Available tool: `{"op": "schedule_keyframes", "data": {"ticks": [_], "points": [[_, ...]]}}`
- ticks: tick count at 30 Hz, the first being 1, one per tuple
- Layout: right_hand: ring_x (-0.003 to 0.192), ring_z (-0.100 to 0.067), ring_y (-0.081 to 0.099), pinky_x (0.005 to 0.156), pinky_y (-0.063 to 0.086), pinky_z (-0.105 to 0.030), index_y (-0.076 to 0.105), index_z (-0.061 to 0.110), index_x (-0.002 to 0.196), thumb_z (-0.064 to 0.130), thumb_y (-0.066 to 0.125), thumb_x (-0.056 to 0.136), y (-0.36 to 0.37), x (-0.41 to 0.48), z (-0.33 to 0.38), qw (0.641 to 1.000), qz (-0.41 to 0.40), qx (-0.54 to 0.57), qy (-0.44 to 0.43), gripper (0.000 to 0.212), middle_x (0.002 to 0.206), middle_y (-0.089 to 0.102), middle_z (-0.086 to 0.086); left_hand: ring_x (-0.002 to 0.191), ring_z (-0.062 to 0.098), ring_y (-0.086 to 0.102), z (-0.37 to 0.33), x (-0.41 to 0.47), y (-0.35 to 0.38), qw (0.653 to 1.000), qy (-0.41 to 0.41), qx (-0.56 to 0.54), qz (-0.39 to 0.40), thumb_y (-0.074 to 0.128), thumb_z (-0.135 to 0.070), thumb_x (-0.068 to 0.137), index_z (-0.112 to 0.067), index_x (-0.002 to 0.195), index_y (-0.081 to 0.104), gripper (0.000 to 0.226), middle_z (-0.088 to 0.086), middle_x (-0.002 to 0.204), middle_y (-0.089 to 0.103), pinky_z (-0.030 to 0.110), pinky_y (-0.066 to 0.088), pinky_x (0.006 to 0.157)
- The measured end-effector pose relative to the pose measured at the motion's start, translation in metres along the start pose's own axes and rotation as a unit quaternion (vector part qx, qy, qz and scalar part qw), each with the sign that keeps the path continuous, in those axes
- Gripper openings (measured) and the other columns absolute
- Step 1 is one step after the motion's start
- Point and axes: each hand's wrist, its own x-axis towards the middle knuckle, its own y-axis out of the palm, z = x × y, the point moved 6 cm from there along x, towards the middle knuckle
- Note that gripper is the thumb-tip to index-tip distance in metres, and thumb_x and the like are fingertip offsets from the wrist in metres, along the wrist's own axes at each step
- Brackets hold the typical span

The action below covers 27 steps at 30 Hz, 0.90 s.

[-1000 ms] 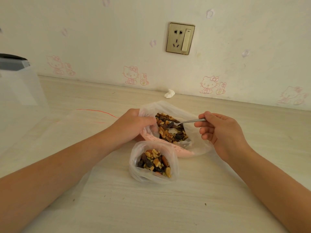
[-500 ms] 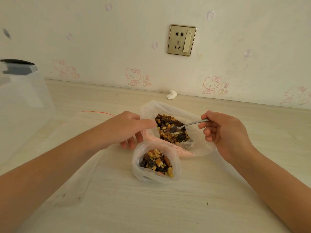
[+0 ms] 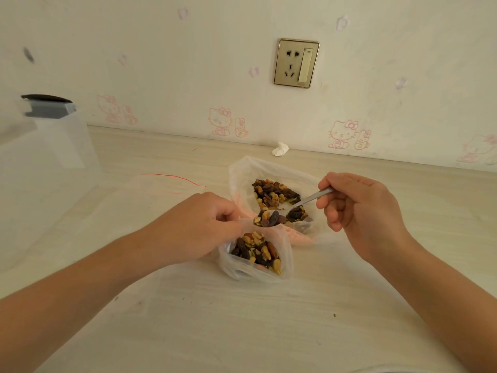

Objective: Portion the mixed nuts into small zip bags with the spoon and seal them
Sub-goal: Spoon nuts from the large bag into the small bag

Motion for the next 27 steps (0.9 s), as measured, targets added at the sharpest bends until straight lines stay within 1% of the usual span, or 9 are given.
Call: {"op": "schedule_keyframes", "data": {"ticks": [2, 5, 7, 9, 11, 14, 17, 22, 27], "points": [[0.040, -0.019, 0.052, 0.037, 0.043, -0.025, 0.077, 0.011, 0.075, 0.012, 0.055, 0.103, 0.005, -0.005, 0.007, 0.999, 0.016, -0.009, -0.044, 0.036, 0.064, 0.067, -0.017, 0.045, 0.012, 0.051, 0.003, 0.001, 0.000, 1.000, -0.009, 0.003, 0.000, 0.065, -0.041, 0.095, -0.022, 0.066, 0.063, 0.035, -0.007, 0.048, 0.052, 0.019, 0.036, 0.046], [0.044, -0.024, 0.057, 0.041, 0.046, -0.027, 0.076, 0.011, 0.082, 0.011, 0.054, 0.103, 0.017, -0.022, 0.020, 0.982, 0.056, -0.073, -0.166, 0.031, 0.066, 0.068, -0.017, 0.041, 0.008, 0.048, 0.007, 0.003, -0.001, 1.000, -0.023, 0.003, -0.003, 0.064, -0.036, 0.098, -0.016, 0.064, 0.062, 0.040, -0.007, 0.045, 0.052, 0.014, 0.035, 0.043], [0.047, -0.026, 0.059, 0.044, 0.047, -0.028, 0.073, 0.009, 0.088, 0.010, 0.052, 0.102, 0.024, -0.034, 0.027, 0.962, 0.083, -0.104, -0.236, 0.025, 0.067, 0.068, -0.014, 0.042, 0.009, 0.050, 0.007, 0.004, -0.002, 1.000, -0.030, -0.004, -0.002, 0.064, -0.033, 0.098, -0.011, 0.066, 0.064, 0.038, -0.006, 0.047, 0.053, 0.013, 0.036, 0.044], [0.048, -0.024, 0.060, 0.046, 0.046, -0.028, 0.071, 0.010, 0.091, 0.008, 0.051, 0.101, 0.025, -0.040, 0.031, 0.952, 0.087, -0.114, -0.270, 0.023, 0.068, 0.068, -0.012, 0.047, 0.012, 0.055, 0.006, 0.005, -0.003, 0.999, -0.031, -0.008, 0.002, 0.064, -0.032, 0.097, -0.008, 0.068, 0.063, 0.037, 0.003, 0.054, 0.056, 0.017, 0.039, 0.049], [0.049, -0.024, 0.059, 0.046, 0.046, -0.028, 0.071, 0.012, 0.093, 0.009, 0.051, 0.101, 0.025, -0.040, 0.032, 0.952, 0.080, -0.110, -0.273, 0.022, 0.068, 0.068, -0.012, 0.049, 0.013, 0.057, 0.006, 0.006, -0.004, 0.999, -0.031, -0.008, 0.002, 0.065, -0.030, 0.098, -0.010, 0.066, 0.063, 0.037, 0.011, 0.059, 0.058, 0.022, 0.041, 0.053], [0.048, -0.024, 0.059, 0.046, 0.046, -0.026, 0.071, 0.012, 0.093, 0.013, 0.052, 0.101, 0.021, -0.037, 0.032, 0.957, 0.053, -0.096, -0.267, 0.021, 0.067, 0.067, -0.013, 0.047, 0.012, 0.056, 0.007, 0.006, -0.004, 1.000, -0.027, -0.001, -0.001, 0.065, -0.029, 0.097, -0.011, 0.067, 0.065, 0.036, 0.005, 0.056, 0.058, 0.019, 0.040, 0.049], [0.046, -0.022, 0.058, 0.047, 0.045, -0.021, 0.070, 0.008, 0.088, 0.010, 0.052, 0.105, 0.011, -0.032, 0.033, 0.963, 0.006, -0.087, -0.256, 0.025, 0.066, 0.068, -0.010, 0.046, 0.011, 0.055, 0.008, 0.006, -0.004, 1.000, -0.028, 0.003, 0.000, 0.065, -0.029, 0.096, -0.014, 0.068, 0.066, 0.032, 0.003, 0.054, 0.057, 0.016, 0.037, 0.047], [0.047, -0.025, 0.059, 0.044, 0.046, -0.027, 0.073, 0.010, 0.087, 0.013, 0.055, 0.106, -0.003, -0.018, 0.025, 0.972, -0.056, -0.097, -0.208, 0.026, 0.069, 0.071, -0.012, 0.043, 0.010, 0.051, 0.011, 0.005, -0.002, 0.999, -0.035, -0.002, 0.006, 0.064, -0.030, 0.096, -0.012, 0.069, 0.066, 0.032, 0.000, 0.050, 0.056, 0.013, 0.034, 0.044], [0.047, -0.025, 0.057, 0.041, 0.046, -0.029, 0.076, 0.014, 0.089, 0.015, 0.065, 0.100, -0.013, -0.002, 0.017, 0.970, -0.077, -0.153, -0.169, 0.016, 0.074, 0.075, -0.010, 0.045, 0.010, 0.053, 0.010, 0.002, -0.002, 0.999, -0.039, -0.006, 0.006, 0.065, -0.028, 0.095, -0.016, 0.063, 0.062, 0.035, -0.002, 0.050, 0.055, 0.015, 0.036, 0.045]]}}
